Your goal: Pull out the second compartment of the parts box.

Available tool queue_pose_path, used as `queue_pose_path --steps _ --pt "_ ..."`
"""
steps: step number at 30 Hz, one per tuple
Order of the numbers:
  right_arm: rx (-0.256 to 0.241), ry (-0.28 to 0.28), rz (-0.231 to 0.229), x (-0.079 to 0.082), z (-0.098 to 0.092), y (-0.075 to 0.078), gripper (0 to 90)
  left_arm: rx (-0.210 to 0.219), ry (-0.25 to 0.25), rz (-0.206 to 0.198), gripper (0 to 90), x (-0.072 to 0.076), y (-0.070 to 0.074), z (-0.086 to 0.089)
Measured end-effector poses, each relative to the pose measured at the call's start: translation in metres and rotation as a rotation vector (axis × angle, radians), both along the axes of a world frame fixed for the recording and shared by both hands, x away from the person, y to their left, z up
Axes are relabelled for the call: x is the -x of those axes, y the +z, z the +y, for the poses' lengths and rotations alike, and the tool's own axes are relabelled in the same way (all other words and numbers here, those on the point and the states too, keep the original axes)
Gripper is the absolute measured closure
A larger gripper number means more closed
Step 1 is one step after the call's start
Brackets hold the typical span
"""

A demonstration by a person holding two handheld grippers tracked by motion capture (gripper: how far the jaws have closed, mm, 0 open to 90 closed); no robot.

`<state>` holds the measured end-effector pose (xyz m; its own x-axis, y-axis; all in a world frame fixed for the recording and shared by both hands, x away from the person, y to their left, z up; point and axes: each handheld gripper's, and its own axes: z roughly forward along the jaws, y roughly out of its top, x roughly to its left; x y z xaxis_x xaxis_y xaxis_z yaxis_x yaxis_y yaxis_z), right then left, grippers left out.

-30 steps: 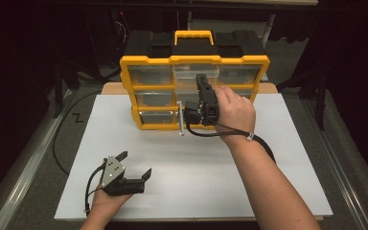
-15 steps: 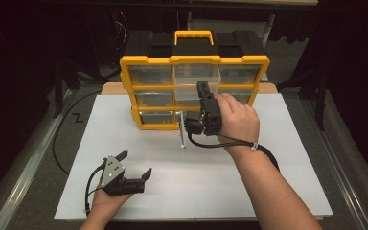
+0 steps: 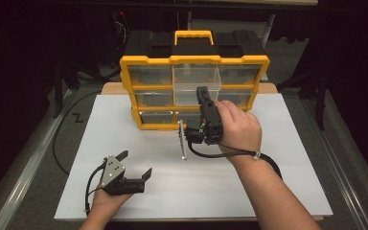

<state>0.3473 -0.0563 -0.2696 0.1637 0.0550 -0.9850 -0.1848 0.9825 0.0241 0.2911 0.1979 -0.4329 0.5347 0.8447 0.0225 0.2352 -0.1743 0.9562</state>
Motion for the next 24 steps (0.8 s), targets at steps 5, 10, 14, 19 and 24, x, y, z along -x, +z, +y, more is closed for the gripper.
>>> queue_pose_path --steps 5,10,14,19,24 --pt "-0.006 0.005 -0.003 0.0052 -0.0004 -0.0002 83.2 -0.002 0.001 0.001 0.5 -0.0002 -0.0001 0.0001" --pt "-0.004 0.013 -0.004 0.0082 0.0003 -0.0043 82.6 -0.004 0.001 0.001 0.5 -0.0002 -0.0001 0.0" --pt "0.002 0.017 -0.005 0.0088 0.0021 -0.007 81.7 -0.004 0.001 0.001 0.5 -0.0001 -0.0002 -0.0003" --pt "0.001 0.018 -0.007 0.0085 0.0031 -0.0081 81.5 -0.004 0.0 0.001 0.6 -0.0001 -0.0004 -0.0008" --pt "0.002 0.019 -0.003 0.0088 -0.0004 -0.0076 81.4 -0.008 0.001 0.002 0.6 0.0 -0.0006 -0.0003"
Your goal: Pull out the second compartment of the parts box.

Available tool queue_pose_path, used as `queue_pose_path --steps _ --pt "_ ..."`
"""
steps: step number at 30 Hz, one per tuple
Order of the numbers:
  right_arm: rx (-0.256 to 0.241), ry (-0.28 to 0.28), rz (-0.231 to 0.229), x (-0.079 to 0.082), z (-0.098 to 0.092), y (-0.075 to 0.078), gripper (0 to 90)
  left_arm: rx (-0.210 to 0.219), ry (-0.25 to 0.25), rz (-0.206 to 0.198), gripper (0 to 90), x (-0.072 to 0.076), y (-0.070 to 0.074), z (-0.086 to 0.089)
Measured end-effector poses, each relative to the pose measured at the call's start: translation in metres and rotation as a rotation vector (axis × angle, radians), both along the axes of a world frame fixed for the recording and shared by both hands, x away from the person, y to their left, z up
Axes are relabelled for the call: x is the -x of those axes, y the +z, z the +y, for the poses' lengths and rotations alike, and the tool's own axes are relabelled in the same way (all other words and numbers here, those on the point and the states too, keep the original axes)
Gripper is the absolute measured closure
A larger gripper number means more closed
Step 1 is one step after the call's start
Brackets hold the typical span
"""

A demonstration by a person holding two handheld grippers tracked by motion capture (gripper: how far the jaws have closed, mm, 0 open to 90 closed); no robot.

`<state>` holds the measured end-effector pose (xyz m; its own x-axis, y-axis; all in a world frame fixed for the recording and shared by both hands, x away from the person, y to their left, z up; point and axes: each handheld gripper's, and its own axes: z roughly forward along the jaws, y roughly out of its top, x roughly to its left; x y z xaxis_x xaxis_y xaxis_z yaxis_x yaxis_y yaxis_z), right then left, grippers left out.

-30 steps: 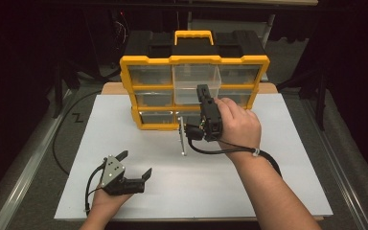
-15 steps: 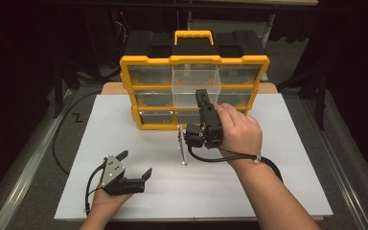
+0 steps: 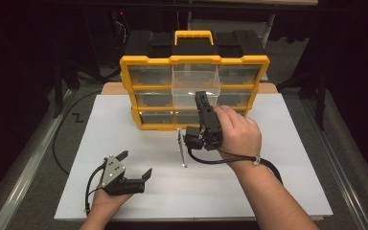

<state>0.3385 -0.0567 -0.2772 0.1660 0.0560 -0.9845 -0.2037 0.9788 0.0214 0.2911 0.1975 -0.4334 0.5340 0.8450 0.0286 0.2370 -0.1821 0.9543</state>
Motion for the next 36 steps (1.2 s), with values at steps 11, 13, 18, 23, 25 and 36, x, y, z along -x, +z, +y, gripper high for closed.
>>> queue_pose_path --steps 11,13,18,23,25,36 --pt "0.001 0.038 0.022 0.014 -0.001 -0.001 70.4 -0.005 0.001 -0.002 0.6 0.001 0.0 0.001" --pt "0.007 0.043 0.036 0.018 -0.004 -0.006 69.0 -0.003 0.002 -0.002 0.6 0.001 0.0 0.001" --pt "0.03 0.042 0.086 0.025 -0.014 -0.025 64.7 0.002 0.008 -0.004 1.0 0.001 0.001 0.002" --pt "0.054 0.035 0.137 0.025 -0.024 -0.047 60.9 0.001 0.011 -0.005 1.0 0.001 0.001 0.002" --pt "0.062 0.025 0.158 0.025 -0.029 -0.057 59.5 0.003 0.013 -0.004 1.0 0.001 0.001 0.002" --pt "0.069 -0.027 0.293 0.025 -0.061 -0.119 53.3 0.001 0.022 -0.006 1.0 0.001 0.001 0.004"
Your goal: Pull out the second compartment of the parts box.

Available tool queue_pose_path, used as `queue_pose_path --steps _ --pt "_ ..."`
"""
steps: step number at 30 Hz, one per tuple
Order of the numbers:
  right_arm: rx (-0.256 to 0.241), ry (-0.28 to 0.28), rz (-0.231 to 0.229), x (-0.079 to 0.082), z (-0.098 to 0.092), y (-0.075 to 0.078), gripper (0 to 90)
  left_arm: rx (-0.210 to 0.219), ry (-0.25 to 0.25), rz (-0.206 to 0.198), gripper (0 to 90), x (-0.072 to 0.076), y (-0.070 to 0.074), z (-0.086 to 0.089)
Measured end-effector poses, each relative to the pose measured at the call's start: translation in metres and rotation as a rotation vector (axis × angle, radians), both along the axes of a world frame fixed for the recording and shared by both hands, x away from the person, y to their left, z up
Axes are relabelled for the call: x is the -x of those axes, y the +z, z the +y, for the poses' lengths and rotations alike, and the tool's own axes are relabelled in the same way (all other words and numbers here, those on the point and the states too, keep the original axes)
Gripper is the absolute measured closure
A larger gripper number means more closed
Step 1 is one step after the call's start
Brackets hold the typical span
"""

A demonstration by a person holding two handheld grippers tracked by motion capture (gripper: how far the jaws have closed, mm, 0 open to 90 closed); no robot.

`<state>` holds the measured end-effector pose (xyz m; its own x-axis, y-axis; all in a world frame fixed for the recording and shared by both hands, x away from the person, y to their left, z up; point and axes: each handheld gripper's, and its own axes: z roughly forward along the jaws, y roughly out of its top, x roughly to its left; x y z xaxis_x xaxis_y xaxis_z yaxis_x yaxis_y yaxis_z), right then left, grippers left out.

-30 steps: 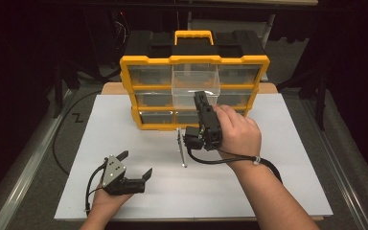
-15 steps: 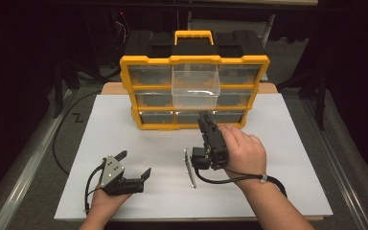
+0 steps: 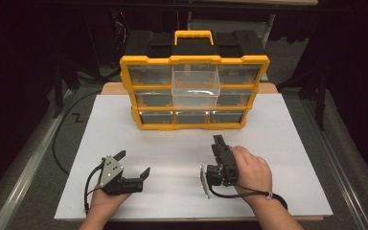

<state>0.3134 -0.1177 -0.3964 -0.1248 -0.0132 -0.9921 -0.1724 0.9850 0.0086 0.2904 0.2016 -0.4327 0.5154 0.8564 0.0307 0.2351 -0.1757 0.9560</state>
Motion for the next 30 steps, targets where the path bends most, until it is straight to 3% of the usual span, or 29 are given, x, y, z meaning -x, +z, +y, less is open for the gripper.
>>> queue_pose_path --steps 9,17,22,26,30 --pt "0.006 -0.053 0.067 0.005 -0.04 -0.034 46.9 0.0 0.01 0.001 1.0 -0.001 0.0 0.002" --pt "-0.009 -0.1 0.131 0.002 -0.078 -0.037 36.7 0.009 0.021 0.003 1.0 0.0 0.0 0.003" --pt "-0.013 -0.135 0.148 -0.001 -0.082 -0.036 26.2 0.008 0.028 0.004 1.0 0.0 0.0 0.004" --pt "0.009 -0.129 0.166 -0.002 -0.081 -0.039 18.0 0.005 0.029 0.005 1.0 0.0 0.0 0.003" --pt "0.008 -0.111 0.148 -0.001 -0.08 -0.04 11.7 0.005 0.03 0.005 1.0 0.0 0.0 0.003"
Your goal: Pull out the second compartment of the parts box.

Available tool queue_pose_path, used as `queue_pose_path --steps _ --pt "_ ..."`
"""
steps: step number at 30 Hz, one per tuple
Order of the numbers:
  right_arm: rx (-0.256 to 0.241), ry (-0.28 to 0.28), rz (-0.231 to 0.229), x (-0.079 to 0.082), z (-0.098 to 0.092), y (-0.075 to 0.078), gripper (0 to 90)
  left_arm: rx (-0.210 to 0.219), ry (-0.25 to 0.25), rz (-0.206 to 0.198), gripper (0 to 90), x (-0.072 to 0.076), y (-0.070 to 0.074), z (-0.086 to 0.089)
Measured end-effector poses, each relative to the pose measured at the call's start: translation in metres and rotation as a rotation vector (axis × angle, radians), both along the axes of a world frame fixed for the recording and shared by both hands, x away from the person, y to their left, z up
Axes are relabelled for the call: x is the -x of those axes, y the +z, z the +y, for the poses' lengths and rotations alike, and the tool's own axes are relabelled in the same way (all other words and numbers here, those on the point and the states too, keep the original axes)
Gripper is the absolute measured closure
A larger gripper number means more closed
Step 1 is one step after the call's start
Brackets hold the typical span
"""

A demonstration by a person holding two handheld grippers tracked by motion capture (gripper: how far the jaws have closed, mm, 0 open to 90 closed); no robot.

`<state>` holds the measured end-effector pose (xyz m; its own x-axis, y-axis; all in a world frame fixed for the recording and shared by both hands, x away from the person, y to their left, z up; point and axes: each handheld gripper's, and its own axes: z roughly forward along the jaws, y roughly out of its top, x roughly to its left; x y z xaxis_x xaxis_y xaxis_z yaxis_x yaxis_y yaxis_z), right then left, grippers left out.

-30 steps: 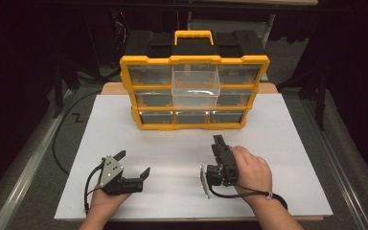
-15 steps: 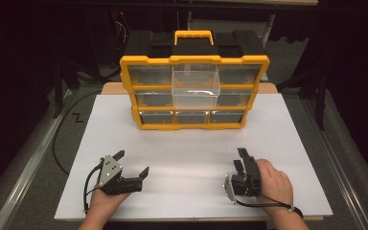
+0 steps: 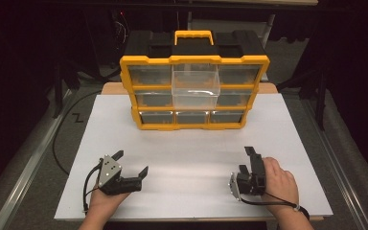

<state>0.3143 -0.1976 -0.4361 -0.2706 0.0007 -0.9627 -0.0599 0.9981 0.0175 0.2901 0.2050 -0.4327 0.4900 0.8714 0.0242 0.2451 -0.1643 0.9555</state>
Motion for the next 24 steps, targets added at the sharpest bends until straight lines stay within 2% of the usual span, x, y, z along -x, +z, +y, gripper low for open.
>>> queue_pose_path --steps 4,6,8,11,14,19,21,23,24 --pt "0.006 -0.001 -0.004 0.0 0.001 0.0 1.1 0.001 0.006 -0.003 1.0 0.0 0.0 0.001" --pt "0.012 -0.007 -0.01 0.0 0.001 -0.001 0.8 0.002 0.006 -0.003 1.0 0.0 0.0 0.001" --pt "-0.014 -0.016 -0.025 0.0 0.001 0.0 0.8 0.003 0.008 -0.003 1.0 0.0 0.0 0.001" --pt "-0.069 -0.04 -0.021 0.0 -0.001 0.002 0.8 0.005 0.01 -0.004 1.0 0.0 0.001 0.002" --pt "-0.147 -0.058 0.005 -0.001 -0.004 0.003 0.8 0.006 0.015 -0.002 1.0 -0.001 0.001 0.003" --pt "-0.333 -0.113 0.093 -0.008 -0.013 0.005 0.8 0.004 0.024 0.005 1.0 -0.002 0.001 0.005" --pt "-0.451 -0.141 0.142 -0.012 -0.019 0.005 0.9 0.002 0.025 0.005 1.1 -0.002 0.001 0.005" --pt "-0.549 -0.166 0.18 -0.015 -0.023 0.005 1.0 0.006 0.028 0.005 1.1 -0.002 0.001 0.005" --pt "-0.58 -0.177 0.195 -0.016 -0.025 0.004 1.0 0.005 0.029 0.006 1.1 -0.003 0.001 0.006"
